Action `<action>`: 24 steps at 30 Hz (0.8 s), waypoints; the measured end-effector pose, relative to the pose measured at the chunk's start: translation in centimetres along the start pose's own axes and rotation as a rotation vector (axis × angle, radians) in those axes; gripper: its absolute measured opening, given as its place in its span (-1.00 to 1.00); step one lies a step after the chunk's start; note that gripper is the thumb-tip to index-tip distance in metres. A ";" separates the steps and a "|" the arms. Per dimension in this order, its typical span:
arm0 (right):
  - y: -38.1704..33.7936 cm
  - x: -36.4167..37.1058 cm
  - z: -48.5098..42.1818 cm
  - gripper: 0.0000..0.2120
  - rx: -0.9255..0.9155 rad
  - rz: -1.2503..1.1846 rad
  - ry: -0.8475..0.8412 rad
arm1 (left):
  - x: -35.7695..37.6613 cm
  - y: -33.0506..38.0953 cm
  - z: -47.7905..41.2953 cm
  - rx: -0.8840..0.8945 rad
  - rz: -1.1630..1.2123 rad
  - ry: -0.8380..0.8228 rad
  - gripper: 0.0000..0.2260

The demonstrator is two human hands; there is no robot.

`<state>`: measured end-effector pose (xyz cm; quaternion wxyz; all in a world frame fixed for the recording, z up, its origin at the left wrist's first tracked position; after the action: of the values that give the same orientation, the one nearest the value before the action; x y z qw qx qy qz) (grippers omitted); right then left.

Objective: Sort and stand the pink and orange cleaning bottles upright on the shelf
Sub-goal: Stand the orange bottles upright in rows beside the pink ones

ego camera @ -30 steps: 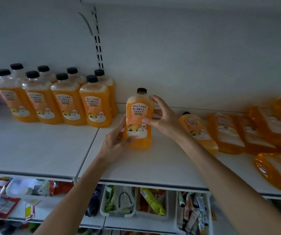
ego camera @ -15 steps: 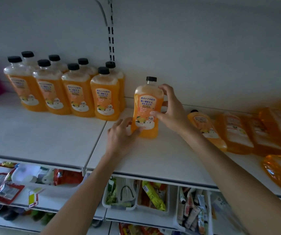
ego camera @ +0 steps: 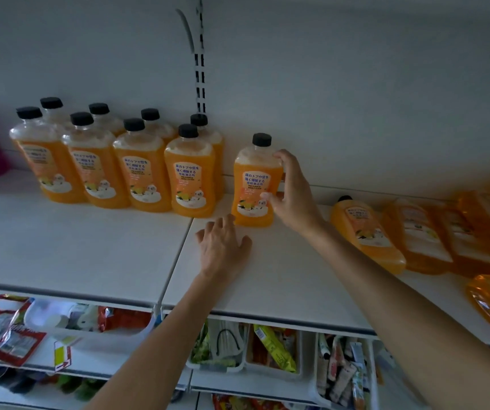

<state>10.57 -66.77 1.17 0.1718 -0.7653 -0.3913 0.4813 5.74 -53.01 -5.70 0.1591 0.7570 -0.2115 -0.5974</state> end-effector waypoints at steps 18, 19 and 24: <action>0.0 2.4 -4.1 -0.29 -0.043 0.386 0.149 | 0.0 0.1 0.1 -0.003 -0.004 0.014 -0.72; -0.1 2.4 -4.2 -0.29 -0.017 0.399 0.143 | 0.0 0.2 0.1 -0.006 -0.009 0.014 -0.72; -0.4 2.0 -3.7 -0.26 0.117 0.136 -0.053 | 0.0 0.2 0.1 -0.002 -0.033 0.001 -0.70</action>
<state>14.07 -64.60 2.03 0.1727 -0.7659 -0.3141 0.5337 5.60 -53.14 -5.62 0.1500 0.7606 -0.1981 -0.5998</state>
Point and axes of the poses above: each hand's wrist, its own z-axis away from the middle knuckle, its own x-axis out of the palm, y = z × x, the point moved 5 cm from there along -z, towards the middle knuckle, and after that the axes turned 4 degrees about x, right-handed, at the moved point
